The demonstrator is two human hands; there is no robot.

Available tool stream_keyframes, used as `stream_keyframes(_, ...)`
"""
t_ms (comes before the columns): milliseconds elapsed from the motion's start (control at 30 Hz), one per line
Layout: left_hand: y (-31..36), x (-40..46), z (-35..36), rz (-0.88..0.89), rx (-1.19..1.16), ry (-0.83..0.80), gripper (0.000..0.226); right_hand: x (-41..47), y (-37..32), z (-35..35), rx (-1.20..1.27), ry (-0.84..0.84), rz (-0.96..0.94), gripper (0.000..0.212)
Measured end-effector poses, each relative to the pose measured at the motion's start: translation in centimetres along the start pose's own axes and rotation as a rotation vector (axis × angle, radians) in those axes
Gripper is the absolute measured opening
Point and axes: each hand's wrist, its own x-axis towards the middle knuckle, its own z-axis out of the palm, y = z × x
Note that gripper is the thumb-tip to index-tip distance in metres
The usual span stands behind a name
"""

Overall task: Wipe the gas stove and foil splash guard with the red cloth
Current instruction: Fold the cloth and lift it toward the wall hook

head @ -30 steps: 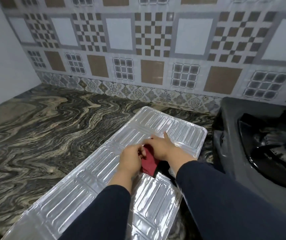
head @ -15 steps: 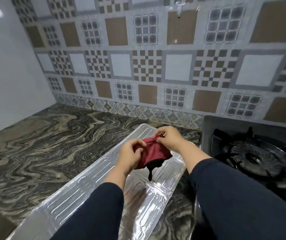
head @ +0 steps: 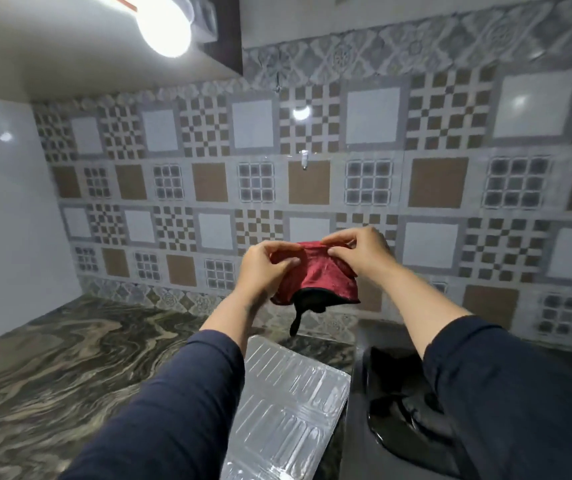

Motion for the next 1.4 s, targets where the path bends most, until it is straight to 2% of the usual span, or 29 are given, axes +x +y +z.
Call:
stream_keyframes(200,1.2,7.6,1.2,0.131,0.004,0.000,0.030,5.9,-0.6,-2.2,-0.003,0.140,-0.037,0.020)
stream_keyframes(533,-2.2,23.3,2.9,0.254,-0.009,0.166,0.027,20.7,0.1,0.6,-0.145,0.325,-0.147,0.022)
stream_keyframes(733,-3.8,29.7,4.8,0.323,-0.009,0.126,0.028,27.2,1.8,1.7,-0.255,0.407,-0.149,0.025)
stream_keyframes(833,-5.5,30.8,5.9,0.308,0.015,0.125,0.032,28.4,3.8,3.3,-0.323,0.393,-0.129,0.024)
stream_keyframes(1000,-8.6,30.5,5.5,0.274,0.121,0.119,0.023,27.4,5.5,4.8,-0.352,0.368,-0.178,0.027)
stream_keyframes(1100,-9.5,29.5,5.3,0.293,0.222,0.058,0.034,26.6,5.2,5.3,-0.323,0.356,-0.122,0.028)
stream_keyframes(1233,-10.3,27.2,5.0,0.273,0.212,0.044,0.051,24.8,5.1,5.8,-0.301,0.355,-0.051,0.036)
stream_keyframes(1300,-9.9,25.7,4.4,0.222,0.210,0.045,0.059,23.5,4.7,5.9,-0.326,0.342,-0.047,0.039)
stream_keyframes(1400,-9.3,22.9,3.2,0.129,0.249,0.047,0.067,20.6,3.8,6.3,-0.388,0.350,-0.045,0.031)
